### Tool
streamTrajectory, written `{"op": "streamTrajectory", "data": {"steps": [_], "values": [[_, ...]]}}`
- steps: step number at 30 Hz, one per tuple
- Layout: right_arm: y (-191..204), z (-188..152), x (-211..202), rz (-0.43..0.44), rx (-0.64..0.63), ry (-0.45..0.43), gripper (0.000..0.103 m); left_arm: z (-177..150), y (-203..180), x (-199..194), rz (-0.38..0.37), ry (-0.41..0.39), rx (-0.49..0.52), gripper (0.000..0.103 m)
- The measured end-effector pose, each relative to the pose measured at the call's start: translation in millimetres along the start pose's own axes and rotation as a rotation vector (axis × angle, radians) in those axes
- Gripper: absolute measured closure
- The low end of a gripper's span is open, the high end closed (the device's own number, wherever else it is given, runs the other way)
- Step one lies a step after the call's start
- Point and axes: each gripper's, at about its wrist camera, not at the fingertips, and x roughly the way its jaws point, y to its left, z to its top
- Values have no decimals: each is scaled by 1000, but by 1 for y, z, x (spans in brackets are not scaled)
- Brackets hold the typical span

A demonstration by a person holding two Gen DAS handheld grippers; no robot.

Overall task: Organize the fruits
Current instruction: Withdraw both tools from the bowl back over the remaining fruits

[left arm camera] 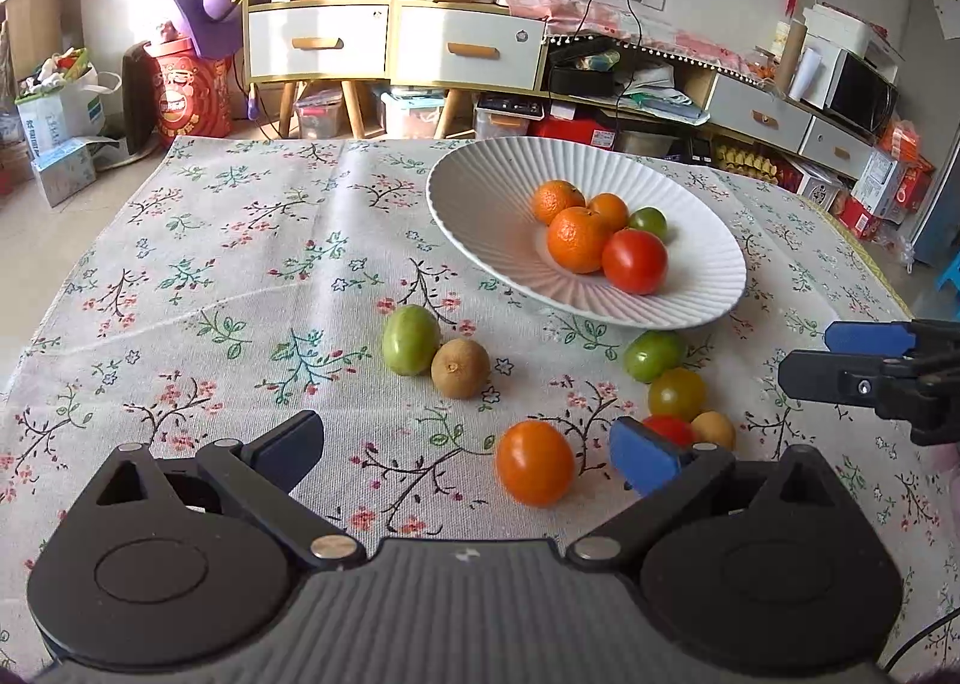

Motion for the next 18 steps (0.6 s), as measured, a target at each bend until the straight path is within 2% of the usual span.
{"op": "streamTrajectory", "data": {"steps": [10, 14, 18], "values": [[17, -28, 9, 12, -134, 54, 4, -17, 6, 4, 9, 27, 2, 6], [26, -35, 9, 37, -190, 70, 4, -22, 2, 6, 6, 19, 34, 6], [35, -40, 10, 67, -225, 77, 11, -23, -3, 8, 0, 2, 76, 6]]}}
